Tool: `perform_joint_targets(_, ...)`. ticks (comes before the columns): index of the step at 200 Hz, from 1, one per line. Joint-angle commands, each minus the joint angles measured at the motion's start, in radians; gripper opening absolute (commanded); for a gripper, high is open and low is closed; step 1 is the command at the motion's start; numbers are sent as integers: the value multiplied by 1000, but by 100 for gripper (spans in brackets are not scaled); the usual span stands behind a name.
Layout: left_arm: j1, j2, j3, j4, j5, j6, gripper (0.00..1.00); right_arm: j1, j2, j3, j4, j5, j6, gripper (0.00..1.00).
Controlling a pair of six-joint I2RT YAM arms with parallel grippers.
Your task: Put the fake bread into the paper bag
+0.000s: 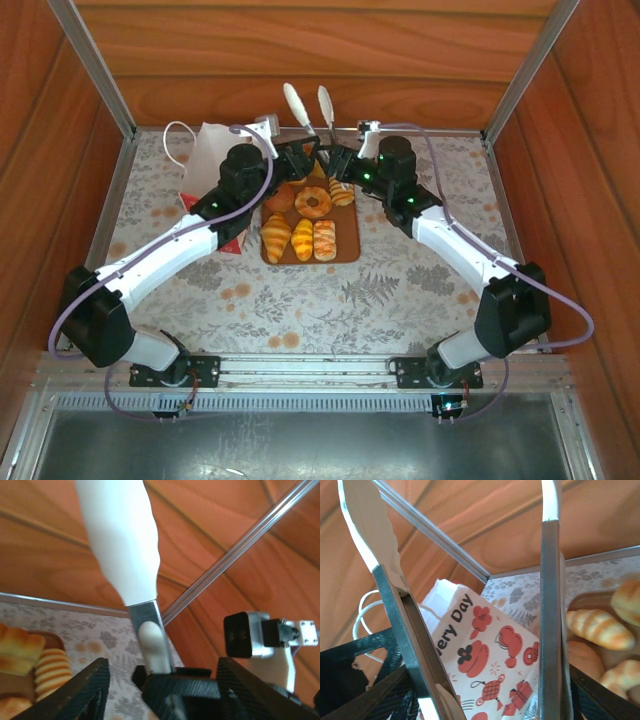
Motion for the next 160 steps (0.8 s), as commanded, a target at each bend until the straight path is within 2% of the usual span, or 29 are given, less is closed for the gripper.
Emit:
perform_joint_targets(1,13,-55,-20,29,9,58,66,-34,-75,-30,-31,34,-23,67)
perform_joint_targets(44,89,-108,-52,11,82,79,69,-98,-182,-108,-125,80,-72,67)
perform_joint_targets(76,137,-139,-19,-79,144,134,69,-133,-249,-137,-250,109,-129,67)
perform_joint_targets(120,256,-139,85,-291,211,161,70,-152,-332,-182,-393,170,-185,67)
perform_joint_targets(146,296,-104,253,-548,197,255,71,-158,-350,-201,-432,184,-212,67)
perform_joint_targets(160,318,-89,321,-635,209,282,73,-160,-346,-192,-459,190,-227,67)
